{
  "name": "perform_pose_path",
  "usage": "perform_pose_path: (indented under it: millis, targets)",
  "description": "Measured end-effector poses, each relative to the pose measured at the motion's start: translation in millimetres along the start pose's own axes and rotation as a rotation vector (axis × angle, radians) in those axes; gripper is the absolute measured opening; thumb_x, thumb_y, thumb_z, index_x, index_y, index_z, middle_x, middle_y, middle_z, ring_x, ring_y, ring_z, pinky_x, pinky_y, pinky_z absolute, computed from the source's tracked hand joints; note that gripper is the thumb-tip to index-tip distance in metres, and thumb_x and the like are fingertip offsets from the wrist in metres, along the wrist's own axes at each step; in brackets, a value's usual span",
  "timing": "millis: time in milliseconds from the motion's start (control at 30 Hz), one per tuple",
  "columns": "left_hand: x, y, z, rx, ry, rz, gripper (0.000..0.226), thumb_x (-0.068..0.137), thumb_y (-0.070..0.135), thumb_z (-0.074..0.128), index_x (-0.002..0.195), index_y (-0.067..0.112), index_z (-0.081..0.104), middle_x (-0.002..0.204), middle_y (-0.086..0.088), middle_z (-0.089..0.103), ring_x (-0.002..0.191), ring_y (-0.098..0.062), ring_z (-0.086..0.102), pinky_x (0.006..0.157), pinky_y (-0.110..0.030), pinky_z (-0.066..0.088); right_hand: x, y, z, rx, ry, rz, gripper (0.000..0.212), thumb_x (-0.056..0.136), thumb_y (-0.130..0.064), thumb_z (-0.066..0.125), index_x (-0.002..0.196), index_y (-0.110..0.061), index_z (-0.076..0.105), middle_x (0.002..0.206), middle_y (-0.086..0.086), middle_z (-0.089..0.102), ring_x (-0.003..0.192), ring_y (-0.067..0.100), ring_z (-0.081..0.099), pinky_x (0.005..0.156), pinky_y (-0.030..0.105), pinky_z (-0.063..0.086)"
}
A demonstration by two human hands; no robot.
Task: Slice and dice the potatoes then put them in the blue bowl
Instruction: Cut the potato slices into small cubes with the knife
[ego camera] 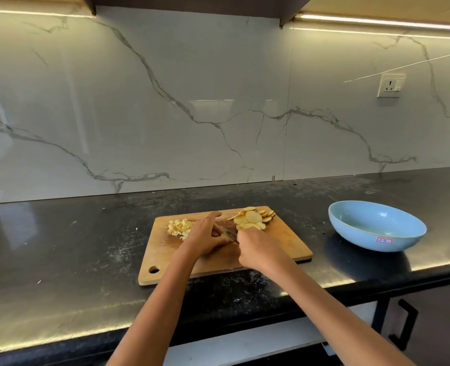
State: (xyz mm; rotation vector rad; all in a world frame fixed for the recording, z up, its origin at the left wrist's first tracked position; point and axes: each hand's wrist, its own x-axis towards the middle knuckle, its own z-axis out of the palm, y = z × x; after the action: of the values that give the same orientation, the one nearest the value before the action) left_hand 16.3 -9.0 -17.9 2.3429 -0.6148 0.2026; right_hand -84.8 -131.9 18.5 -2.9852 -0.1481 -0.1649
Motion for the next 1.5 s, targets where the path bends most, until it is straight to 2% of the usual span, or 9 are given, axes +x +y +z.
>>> perform_pose_path:
  millis: [133,267,333,433,567,733,900,1167,1500]
  targets:
    - [-1.0,2.6,-0.9,0.039,-0.049,0.006,0.058,0.085,0.017,0.066,0.136,0.018,0.04,0.107,-0.005,0.062,0.089,-0.01,0.054,0.08,-0.017,0.044,-10.1,5.5,-0.5,-0.022,-0.015,-0.02,0.032,0.091,-0.005,0.049,0.066,-0.014,0.032,0.073,0.003,0.045,0.06,0.017,0.039,0.048,0.022,0.025]
    - [0.6,3.9,-3.2,0.133,-0.125,0.055,0.028,0.089,0.018,0.06,0.117,0.018,0.058,0.11,-0.005,0.061,0.089,-0.008,0.05,0.067,-0.009,0.038,-29.5,10.2,-0.1,-0.04,-0.035,-0.027,0.006,0.09,-0.003,0.049,0.09,-0.009,0.053,0.071,0.0,0.04,0.06,0.014,0.039,0.05,0.022,0.028]
    - [1.0,4.4,-3.7,0.143,-0.125,0.066,0.022,0.089,0.017,0.06,0.111,0.017,0.062,0.11,-0.003,0.062,0.088,-0.007,0.049,0.06,-0.007,0.036,-37.5,12.7,1.7,-0.033,-0.051,-0.013,0.009,0.09,-0.003,0.049,0.094,-0.008,0.055,0.074,0.0,0.04,0.067,0.017,0.042,0.051,0.024,0.03]
    - [-0.2,4.2,-3.8,0.141,-0.109,0.07,0.022,0.088,0.018,0.062,0.11,0.016,0.064,0.11,-0.002,0.063,0.088,-0.007,0.049,0.061,-0.007,0.036,-46.1,17.2,-5.9,-0.053,-0.064,-0.001,0.027,0.091,-0.006,0.049,0.069,-0.015,0.036,0.068,-0.003,0.034,0.06,0.013,0.038,0.047,0.022,0.026]
    - [-0.8,2.5,-2.7,0.126,-0.096,0.069,0.023,0.087,0.018,0.063,0.11,0.017,0.065,0.11,-0.002,0.063,0.09,-0.007,0.05,0.071,-0.012,0.037,-50.5,17.4,-24.7,-0.114,-0.041,-0.018,0.034,0.091,-0.007,0.048,0.062,-0.016,0.032,0.065,-0.002,0.036,0.055,0.011,0.034,0.047,0.023,0.027]
    - [-3.8,1.9,-4.3,0.036,-0.063,0.026,0.04,0.083,0.019,0.068,0.121,0.012,0.057,0.106,-0.003,0.06,0.091,-0.009,0.052,0.076,-0.014,0.041,-37.6,11.2,-21.8,-0.081,0.112,-0.033,0.015,0.093,-0.006,0.045,0.079,-0.012,0.047,0.065,-0.001,0.04,0.06,0.016,0.044,0.048,0.023,0.03]
    - [-4.6,0.0,-6.0,-0.035,-0.021,-0.026,0.057,0.076,0.019,0.075,0.125,0.009,0.049,0.094,-0.002,0.061,0.087,-0.013,0.058,0.078,-0.019,0.048,-19.7,6.7,-5.0,-0.026,0.086,-0.015,0.011,0.093,-0.008,0.045,0.089,-0.009,0.056,0.063,-0.003,0.036,0.059,0.015,0.042,0.049,0.023,0.031]
    - [-3.7,0.4,-5.0,-0.015,0.043,-0.027,0.05,0.08,0.008,0.07,0.125,0.006,0.05,0.099,-0.01,0.068,0.083,-0.01,0.06,0.077,-0.017,0.048,-7.8,0.2,3.6,0.004,0.072,0.004,0.017,0.095,-0.011,0.047,0.106,-0.007,0.059,0.096,0.009,0.063,0.074,0.018,0.051,0.062,0.027,0.037]
    - [-2.0,-0.3,-3.0,-0.013,0.071,-0.029,0.05,0.078,0.007,0.072,0.123,0.005,0.051,0.096,-0.01,0.068,0.083,-0.012,0.061,0.082,-0.024,0.051,-4.0,-8.4,8.6,-0.13,0.081,-0.087,0.025,0.093,-0.007,0.05,0.118,-0.007,0.054,0.115,0.01,0.059,0.101,0.023,0.06,0.07,0.027,0.039]
